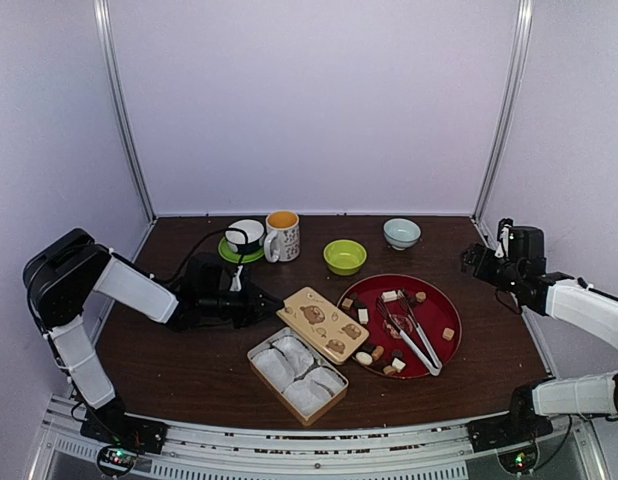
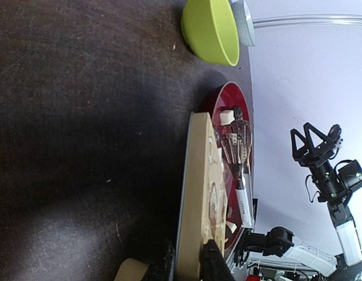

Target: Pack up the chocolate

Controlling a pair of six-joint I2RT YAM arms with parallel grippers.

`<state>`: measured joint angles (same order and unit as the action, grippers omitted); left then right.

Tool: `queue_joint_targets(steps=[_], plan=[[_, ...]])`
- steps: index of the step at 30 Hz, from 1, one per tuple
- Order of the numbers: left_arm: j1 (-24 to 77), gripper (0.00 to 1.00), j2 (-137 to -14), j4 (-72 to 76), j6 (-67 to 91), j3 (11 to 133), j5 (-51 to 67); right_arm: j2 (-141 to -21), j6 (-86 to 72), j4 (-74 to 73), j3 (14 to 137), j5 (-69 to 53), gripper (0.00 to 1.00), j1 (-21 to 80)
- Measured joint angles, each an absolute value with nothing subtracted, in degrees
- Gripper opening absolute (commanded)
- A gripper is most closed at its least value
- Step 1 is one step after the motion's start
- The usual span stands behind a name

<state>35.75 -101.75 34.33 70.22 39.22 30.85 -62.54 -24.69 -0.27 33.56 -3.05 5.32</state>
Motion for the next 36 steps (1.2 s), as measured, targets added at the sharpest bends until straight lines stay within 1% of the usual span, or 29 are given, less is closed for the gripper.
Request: queue_joint_targets(steps=[9,17,25,30,36], plan=[[35.75,0.00,-96.86,32.40,70.13,40.16,31.16,-62.70,-24.60,-0.30,33.65,-3.29,0.98,5.32],[35.55,0.00,-91.37,26.83,68.03,43.18,31.99,-62.70,-24.60,-0.30,34.26,-3.86,0.98,5.32],[33.32,0.00,-84.33,21.15,66.70,43.92,34.13,-62.70,-24.60,-0.38,34.26,-4.05,0.98,5.32],[28.77,0.00,-77.47,11.33,61.25,45.60,35.24,-62.70,-24.43,-0.51,34.46,-4.08,0.98,5.32],[18.68,0.00,-67.51,-1.80,54.96,45.60,36.93,-62.67,-24.36,-0.64,34.57,-4.05,0.98,5.32]])
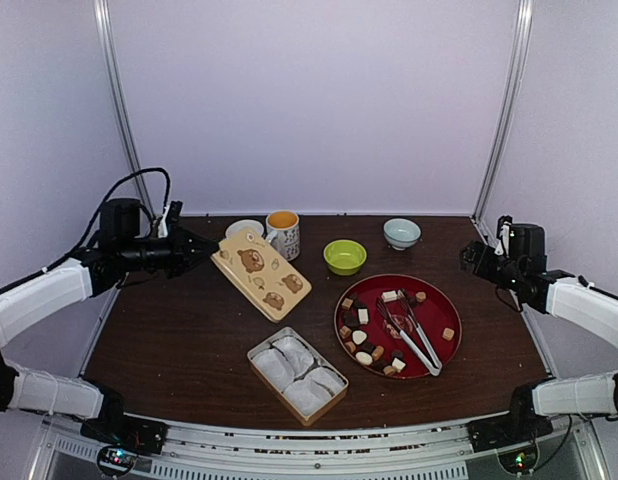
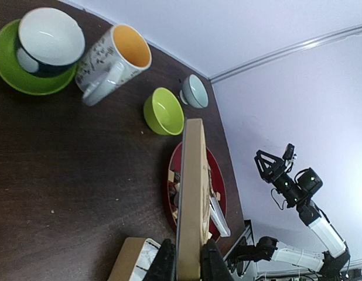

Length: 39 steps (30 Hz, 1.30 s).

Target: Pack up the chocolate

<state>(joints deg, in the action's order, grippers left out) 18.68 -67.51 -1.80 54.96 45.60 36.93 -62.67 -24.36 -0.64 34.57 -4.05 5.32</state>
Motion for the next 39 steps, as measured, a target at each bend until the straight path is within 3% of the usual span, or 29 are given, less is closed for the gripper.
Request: queue_joint_targets(steps=[14,27,39], plan=[[-1.41,0.00,-54.87,-24.14,42.26,44.49,39.75,-62.61,-24.34,-0.84,35.33,-4.05,0.98,5.32],[-2.26,0.00,-55.61,-30.04,35.99,40.36,38.57,-62.61,-24.38,-0.86,35.33,-4.51,0.98,5.32],[-2.44,0.02,-59.81,-24.21,36.18,33.06,41.06,-62.61,-24.73,-0.89,35.33,-5.56,0.98,5.32]])
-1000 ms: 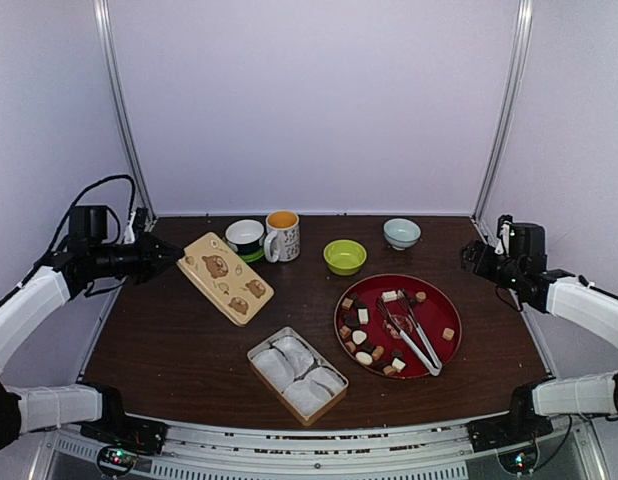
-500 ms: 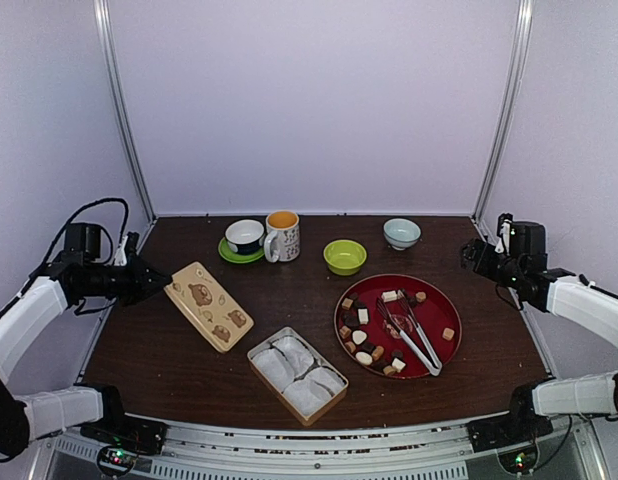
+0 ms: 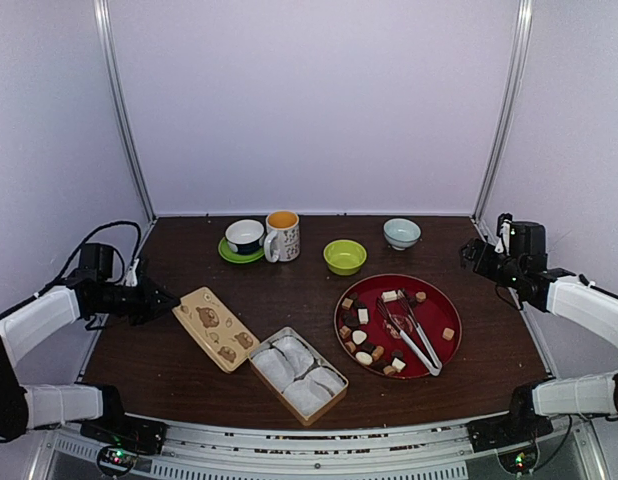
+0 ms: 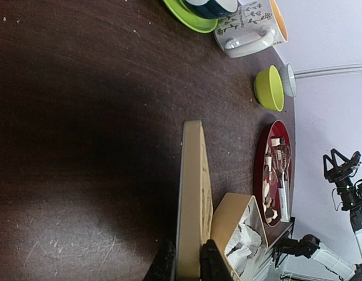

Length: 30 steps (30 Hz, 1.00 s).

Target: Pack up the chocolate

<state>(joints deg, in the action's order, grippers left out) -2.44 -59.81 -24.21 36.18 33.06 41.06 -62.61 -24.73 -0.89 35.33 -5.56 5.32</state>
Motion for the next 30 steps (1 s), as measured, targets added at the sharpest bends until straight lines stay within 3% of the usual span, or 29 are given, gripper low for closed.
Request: queue_joint_targets(steps=[7,15,25,30], plan=[[-2.48,0.03,-62.04,-16.78,38.39,28.34,41.43,-62.61,-25.74,-0.89,35.35,-7.09,0.97,5.32],[-2.52,0.20,-67.22,-10.13,39.92,26.39,42.19,-62.61,-25.93,-0.89,35.38,-8.16,0.98,5.32],[-2.55,0.16,-73.84,-2.50,41.04,24.34,41.50,-62.59,-25.71,-1.48,35.73,-8.78,0.97,5.32],[-2.52,0.08,-76.31,0.91,41.93,24.05,42.74,-62.59,-25.21,-2.81,37.06,-8.78,0.97,5.32]])
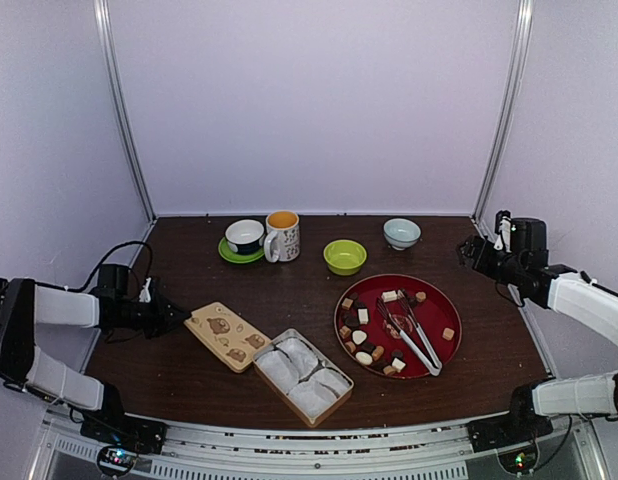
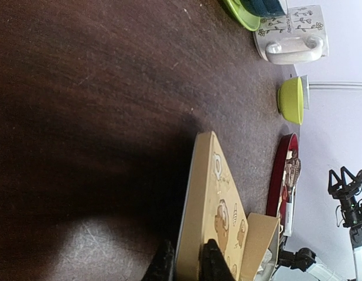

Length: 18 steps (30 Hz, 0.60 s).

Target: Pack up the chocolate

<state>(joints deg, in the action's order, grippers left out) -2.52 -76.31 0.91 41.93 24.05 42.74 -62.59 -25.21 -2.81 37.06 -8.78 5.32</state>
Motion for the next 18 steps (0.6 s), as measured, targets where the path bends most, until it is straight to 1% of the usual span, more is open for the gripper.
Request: queue_joint_targets(steps=[6,8,13,18], plan=[[-2.52,0.02,-75.53,1.58,42.44,24.03,43.57,-62.59,-25.23,-3.09,37.08,-8.78,0.97,5.32],[-2.52,0.02,-74.15,0.51,42.37,24.16,43.59,-62.59,-25.23,-3.18,37.08,-8.78,0.97,5.32],[-2.52,0.02,-67.05,-8.62,40.60,27.99,42.46,-62.59,-25.26,-3.20,37.08,-8.88,0.97,5.32],[-2.52,0.00,-58.63,-20.93,34.68,38.02,37.47,-62.59,-24.64,-3.25,37.10,-8.97,0.97,5.32]])
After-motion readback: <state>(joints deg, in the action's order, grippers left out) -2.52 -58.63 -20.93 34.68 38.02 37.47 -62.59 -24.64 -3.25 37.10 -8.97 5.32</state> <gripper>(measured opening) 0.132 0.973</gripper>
